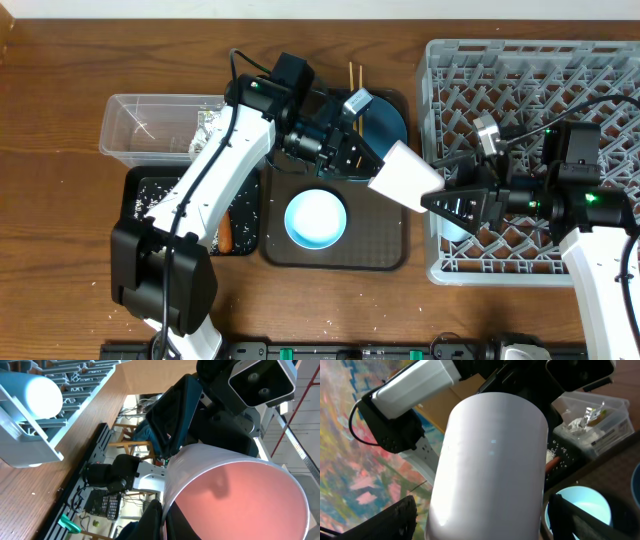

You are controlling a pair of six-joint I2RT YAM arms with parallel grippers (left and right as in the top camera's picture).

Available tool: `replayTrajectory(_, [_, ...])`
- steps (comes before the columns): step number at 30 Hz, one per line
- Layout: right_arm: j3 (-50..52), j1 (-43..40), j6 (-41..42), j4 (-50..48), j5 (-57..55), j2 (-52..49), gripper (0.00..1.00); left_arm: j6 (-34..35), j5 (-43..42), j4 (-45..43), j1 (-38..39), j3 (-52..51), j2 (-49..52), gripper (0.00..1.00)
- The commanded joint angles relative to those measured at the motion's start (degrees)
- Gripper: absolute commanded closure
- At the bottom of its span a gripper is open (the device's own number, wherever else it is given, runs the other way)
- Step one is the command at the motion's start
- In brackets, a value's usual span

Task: Sort waste into correct bins and load items into the dishwasher rack
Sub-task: 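Hold the pink cup out right as the right gripper approaches it, then close the right gripper on the pink cup and open the left gripper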

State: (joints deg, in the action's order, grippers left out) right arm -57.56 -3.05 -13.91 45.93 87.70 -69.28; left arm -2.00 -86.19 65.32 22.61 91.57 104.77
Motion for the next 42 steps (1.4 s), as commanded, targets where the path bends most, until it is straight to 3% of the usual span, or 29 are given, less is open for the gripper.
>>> replayTrajectory(1, [-0.4,1.3,2.3,0.3,1.1,0.0,0.19,-1.4,0.3,-0.1,0.0,0.2,-1.3,0.94])
replayTrajectory(13, [-0.4,5.1,2.3,0.9,-2.6,0.0,0.19,-1.4,0.2,-1.4,0.0,0.2,-1.3,0.94])
replayTrajectory(20, [-0.4,5.1,2.3,0.4,-2.6,0.0,0.34,-1.4,0.3,-1.4,0.0,0.2,-1.3,0.94])
replayTrajectory(33, [-0.4,5.1,4.1,-2.1,-2.6,0.0,0.35,-1.4,0.3,-1.3,0.0,0.2,-1.3,0.92])
replayTrajectory(39, [-0.4,5.1,5.4,-4.7,-2.6,0.0,0.5,-1.4,0.3,-1.3,0.0,0.2,-1.3,0.92])
replayTrajectory(42, [-0.4,5.0,7.8,-7.1,-2.6,0.0,0.52,-1.4,0.3,-1.3,0.0,0.2,-1.3,0.92])
